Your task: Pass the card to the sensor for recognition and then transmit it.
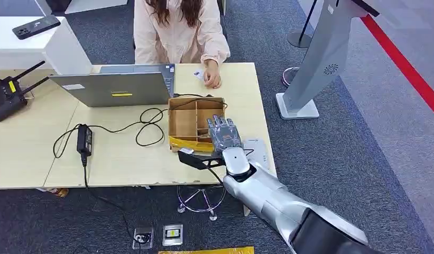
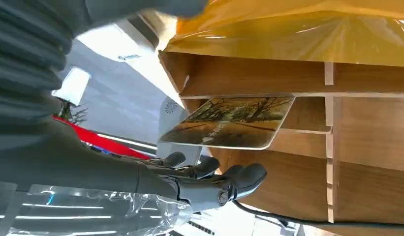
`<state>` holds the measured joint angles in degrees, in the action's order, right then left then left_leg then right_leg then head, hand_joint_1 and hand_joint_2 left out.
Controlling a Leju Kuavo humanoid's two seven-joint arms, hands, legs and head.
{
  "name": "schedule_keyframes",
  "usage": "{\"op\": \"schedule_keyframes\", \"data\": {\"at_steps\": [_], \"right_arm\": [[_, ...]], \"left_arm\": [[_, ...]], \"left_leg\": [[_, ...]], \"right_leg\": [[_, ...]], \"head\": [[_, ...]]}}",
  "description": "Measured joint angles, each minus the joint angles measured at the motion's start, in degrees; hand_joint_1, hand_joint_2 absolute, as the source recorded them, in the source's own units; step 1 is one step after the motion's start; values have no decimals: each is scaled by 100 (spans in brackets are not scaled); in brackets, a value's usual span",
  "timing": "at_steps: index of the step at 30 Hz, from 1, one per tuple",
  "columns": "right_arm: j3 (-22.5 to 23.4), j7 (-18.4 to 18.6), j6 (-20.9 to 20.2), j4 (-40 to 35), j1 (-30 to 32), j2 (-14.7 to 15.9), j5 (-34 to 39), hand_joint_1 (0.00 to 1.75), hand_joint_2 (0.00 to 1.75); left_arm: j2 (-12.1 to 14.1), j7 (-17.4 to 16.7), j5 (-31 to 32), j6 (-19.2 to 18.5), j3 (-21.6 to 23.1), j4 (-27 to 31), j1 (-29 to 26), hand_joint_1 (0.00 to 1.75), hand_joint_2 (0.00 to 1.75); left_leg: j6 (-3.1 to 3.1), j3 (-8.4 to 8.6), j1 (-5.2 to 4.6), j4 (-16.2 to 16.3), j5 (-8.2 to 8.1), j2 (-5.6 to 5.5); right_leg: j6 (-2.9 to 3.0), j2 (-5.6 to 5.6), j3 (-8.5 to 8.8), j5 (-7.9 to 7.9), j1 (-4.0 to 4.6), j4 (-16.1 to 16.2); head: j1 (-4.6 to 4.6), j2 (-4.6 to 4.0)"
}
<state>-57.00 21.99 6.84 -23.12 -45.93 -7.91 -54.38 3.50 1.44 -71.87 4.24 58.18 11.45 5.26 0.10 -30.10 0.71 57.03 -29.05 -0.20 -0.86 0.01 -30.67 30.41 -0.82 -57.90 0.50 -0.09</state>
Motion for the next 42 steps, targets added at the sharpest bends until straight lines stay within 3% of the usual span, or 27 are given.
{"op": "schedule_keyframes", "data": {"at_steps": [42], "right_arm": [[-2, -94, 229, 0, -71, 2, 232, 175, 175]], "left_arm": [[0, -55, 28, 4, 94, 0, 1, 0, 0]], "left_leg": [[0, 3, 0, 0, 1, 0]], "right_leg": [[0, 3, 0, 0, 0, -4]], "head": [[0, 0]]}}
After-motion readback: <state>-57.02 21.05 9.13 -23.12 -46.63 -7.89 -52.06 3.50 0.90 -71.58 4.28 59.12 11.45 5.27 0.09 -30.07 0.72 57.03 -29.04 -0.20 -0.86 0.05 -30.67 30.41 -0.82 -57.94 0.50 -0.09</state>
